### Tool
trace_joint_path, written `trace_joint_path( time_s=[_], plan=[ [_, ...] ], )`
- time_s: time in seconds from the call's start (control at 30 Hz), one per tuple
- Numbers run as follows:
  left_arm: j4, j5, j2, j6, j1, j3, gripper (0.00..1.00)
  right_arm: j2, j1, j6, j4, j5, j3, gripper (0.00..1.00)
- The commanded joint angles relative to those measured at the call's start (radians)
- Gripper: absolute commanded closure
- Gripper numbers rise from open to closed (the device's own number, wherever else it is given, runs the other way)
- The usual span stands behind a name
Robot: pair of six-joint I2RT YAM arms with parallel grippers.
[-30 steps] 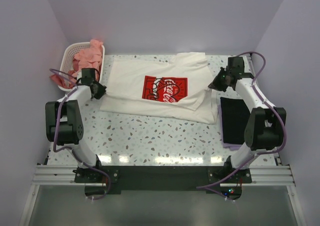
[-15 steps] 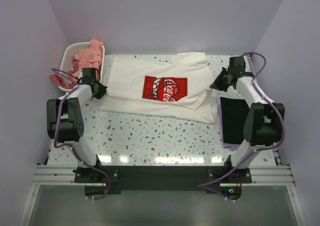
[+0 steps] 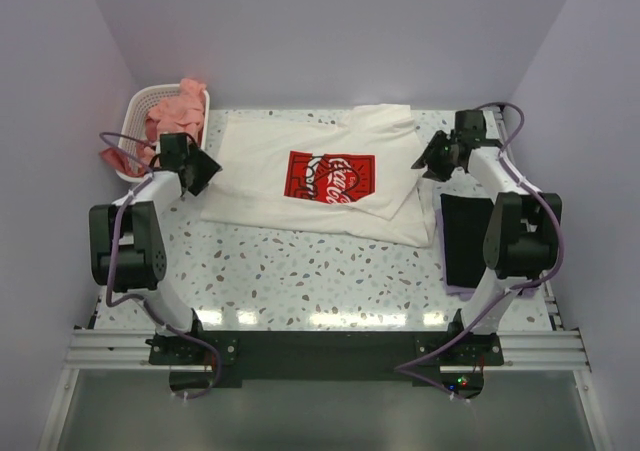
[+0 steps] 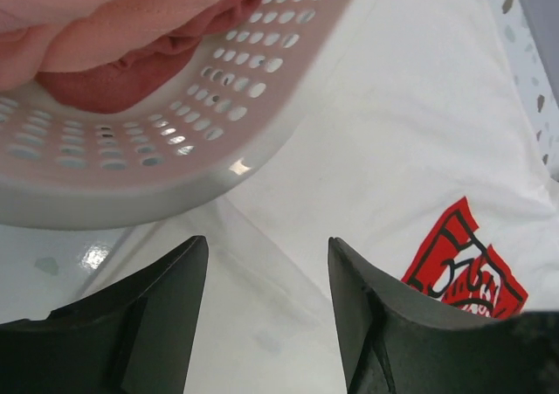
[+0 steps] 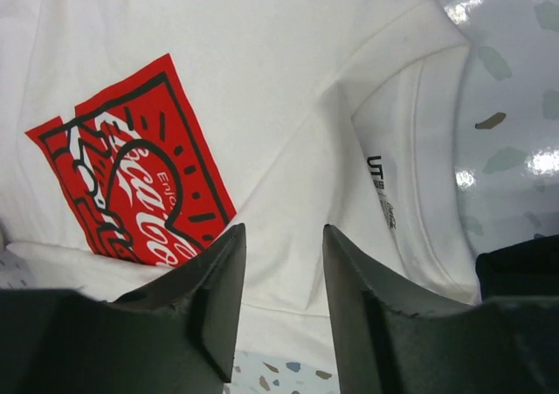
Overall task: Fold and stack the t-shirts
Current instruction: Fold the tshirt
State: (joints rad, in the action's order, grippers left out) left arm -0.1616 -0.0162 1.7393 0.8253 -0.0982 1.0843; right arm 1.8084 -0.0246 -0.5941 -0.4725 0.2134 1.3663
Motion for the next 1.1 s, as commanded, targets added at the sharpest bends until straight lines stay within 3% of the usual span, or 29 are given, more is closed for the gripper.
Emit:
trace_joint_path(
  time_s=[0.0,0.3,0.53,1.07],
  plan=[
    [0.077,-0.086,-0.086,-0.02,-0.006,-0.026,0.38,0.006,0.005,0.053,0.014,0.043,0.073,0.53],
    [0.024,-0.212,-0.276,-0.04,-0.001,-0.158,0.38,-0.162,0.107,0.037,0.096,-0.039,-0.186,0.52],
    [-0.067,-0.254,-0.412,-0.189,0.0,-0.167,0.37,-0.17,0.178,0.004,0.205,-0.052,-0.358,0.54],
    [-0.049,-0.335,-0.466,-0.278,-0.001,-0.231,0.36,-0.115,0.235,-0.079,0.301,-0.089,-0.426,0.56]
  ],
)
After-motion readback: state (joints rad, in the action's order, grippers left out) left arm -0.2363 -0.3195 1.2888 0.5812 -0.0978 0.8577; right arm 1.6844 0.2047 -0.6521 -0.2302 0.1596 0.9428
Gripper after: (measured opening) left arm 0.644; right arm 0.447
